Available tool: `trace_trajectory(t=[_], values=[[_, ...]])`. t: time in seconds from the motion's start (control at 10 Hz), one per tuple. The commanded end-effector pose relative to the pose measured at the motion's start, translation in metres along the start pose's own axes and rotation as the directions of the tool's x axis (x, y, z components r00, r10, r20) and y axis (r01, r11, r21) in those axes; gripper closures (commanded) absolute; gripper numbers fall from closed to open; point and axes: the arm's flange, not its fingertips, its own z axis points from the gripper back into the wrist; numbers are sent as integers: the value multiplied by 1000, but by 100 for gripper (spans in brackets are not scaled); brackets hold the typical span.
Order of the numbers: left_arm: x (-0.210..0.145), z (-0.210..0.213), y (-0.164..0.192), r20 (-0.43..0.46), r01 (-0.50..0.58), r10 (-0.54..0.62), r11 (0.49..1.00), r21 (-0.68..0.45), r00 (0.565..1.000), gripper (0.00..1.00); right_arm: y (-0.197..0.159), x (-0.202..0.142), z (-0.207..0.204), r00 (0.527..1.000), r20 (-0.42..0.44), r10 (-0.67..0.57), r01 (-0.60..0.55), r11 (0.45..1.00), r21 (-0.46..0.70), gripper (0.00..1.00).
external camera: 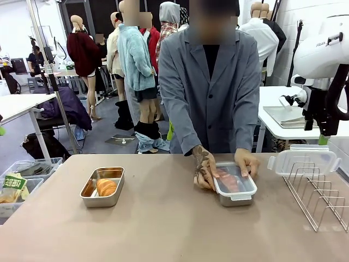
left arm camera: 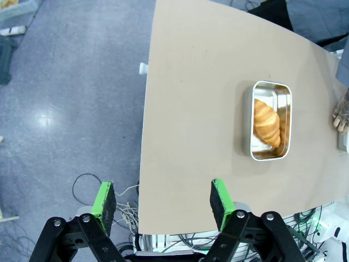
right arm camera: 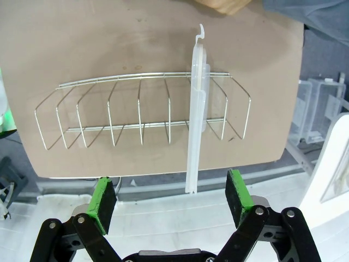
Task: Place the bread in airtight containers.
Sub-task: Pick up one Airtight Container lid and hand it to the human.
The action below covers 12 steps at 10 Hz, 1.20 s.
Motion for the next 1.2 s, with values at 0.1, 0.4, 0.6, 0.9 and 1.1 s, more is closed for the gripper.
trace_trajectory(t=[0.1,0.4,0.6,0.9,1.1], values=[[-2,1,1,3,0,0,1000,23,1000,11,1,0,1,1000,-6,-13,13,1000,7,0],[-2,1,1,3,0,0,1000,23,1000,11,1,0,1,1000,-6,-13,13,1000,7,0],[-2,1,1,3,0,0,1000,23,1000,11,1,0,1,1000,-6,-13,13,1000,7,0],[-2,1,1,3,0,0,1000,23,1000,11,1,0,1,1000,-6,-13,13,1000,7,0],[-2,1,1,3,0,0,1000,23,1000,11,1,0,1,1000,-6,-13,13,1000,7,0]])
